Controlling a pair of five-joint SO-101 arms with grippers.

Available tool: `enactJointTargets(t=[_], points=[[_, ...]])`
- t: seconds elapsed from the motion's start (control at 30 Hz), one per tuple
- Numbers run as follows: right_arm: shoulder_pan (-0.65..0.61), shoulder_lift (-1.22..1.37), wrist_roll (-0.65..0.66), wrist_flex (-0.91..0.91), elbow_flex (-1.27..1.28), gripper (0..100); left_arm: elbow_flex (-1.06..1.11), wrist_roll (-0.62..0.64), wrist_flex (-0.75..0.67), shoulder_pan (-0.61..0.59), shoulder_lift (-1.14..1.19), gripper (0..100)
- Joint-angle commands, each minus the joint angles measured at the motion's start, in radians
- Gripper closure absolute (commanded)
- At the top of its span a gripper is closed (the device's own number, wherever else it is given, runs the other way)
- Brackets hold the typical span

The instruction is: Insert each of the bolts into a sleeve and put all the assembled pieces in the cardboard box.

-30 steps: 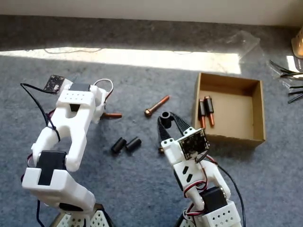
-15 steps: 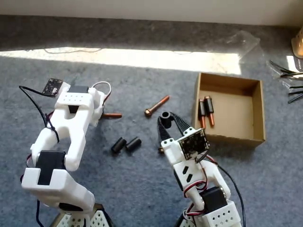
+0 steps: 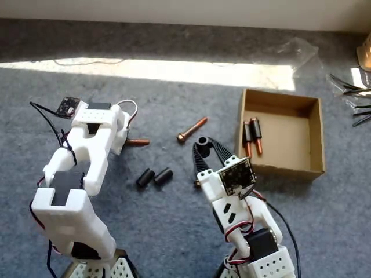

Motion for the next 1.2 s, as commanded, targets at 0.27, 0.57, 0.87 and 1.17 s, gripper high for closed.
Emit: enactJointTargets(t=[0.27, 0.57, 0.87, 1.17], points=[[-0.010, -0.013, 0.012, -0.001, 0.147, 99.3, -0.042, -0.229, -0.020, -0.061, 0.015, 89], [-0.010, -0.013, 0.012, -0.001, 0.147, 99.3, -0.042, -0.450, -0.020, -0.059, 0.013, 89], [-0.010, -0.013, 0.012, -0.001, 0.147, 99.3, -0.041, -0.755, -0.015, -0.056, 0.012, 89], [-0.010, -0.013, 0.012, -0.001, 0.147, 99.3, -0.036, -0.991, -0.014, -0.053, 0.016, 90]])
